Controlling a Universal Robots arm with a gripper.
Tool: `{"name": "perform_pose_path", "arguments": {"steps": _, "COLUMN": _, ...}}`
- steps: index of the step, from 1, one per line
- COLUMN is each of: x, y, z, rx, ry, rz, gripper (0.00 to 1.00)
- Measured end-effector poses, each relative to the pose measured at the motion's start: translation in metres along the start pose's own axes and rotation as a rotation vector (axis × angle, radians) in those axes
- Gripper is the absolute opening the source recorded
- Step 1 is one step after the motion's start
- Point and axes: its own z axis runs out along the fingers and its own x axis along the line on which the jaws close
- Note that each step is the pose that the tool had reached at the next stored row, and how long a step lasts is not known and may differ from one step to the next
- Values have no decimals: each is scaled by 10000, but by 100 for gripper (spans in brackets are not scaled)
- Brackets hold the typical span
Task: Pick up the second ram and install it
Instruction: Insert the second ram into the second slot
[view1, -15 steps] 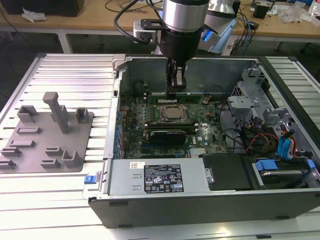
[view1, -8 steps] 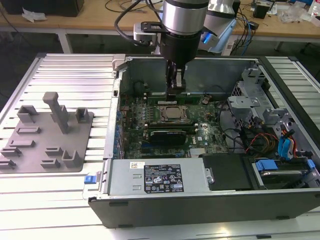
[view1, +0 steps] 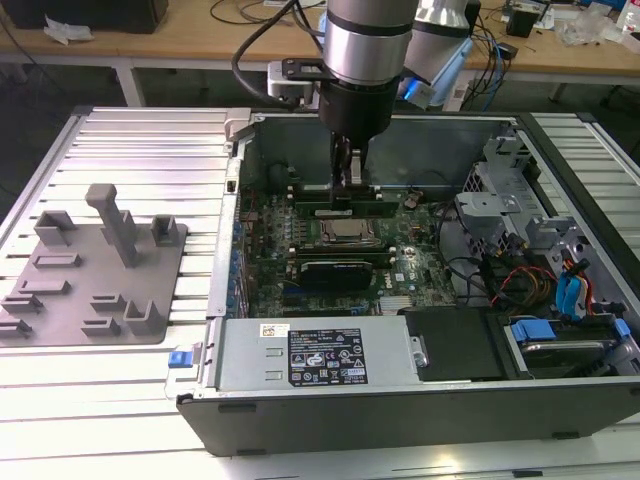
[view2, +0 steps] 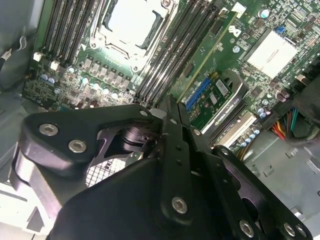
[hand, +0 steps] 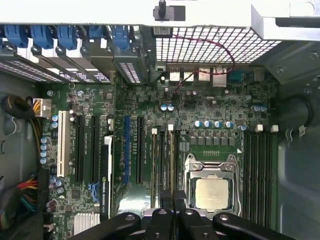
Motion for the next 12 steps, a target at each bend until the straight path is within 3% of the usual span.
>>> {"name": "perform_pose_path", "arguments": {"steps": 3, "x": 0, "y": 0, "z": 30, "rx": 1, "ry": 0, "rz": 0, "gripper": 9}}
{"name": "perform_pose_path", "arguments": {"steps": 12, "x": -2, "y": -1, "z": 219, "rx": 6, "ry": 0, "rz": -1, "gripper": 9}}
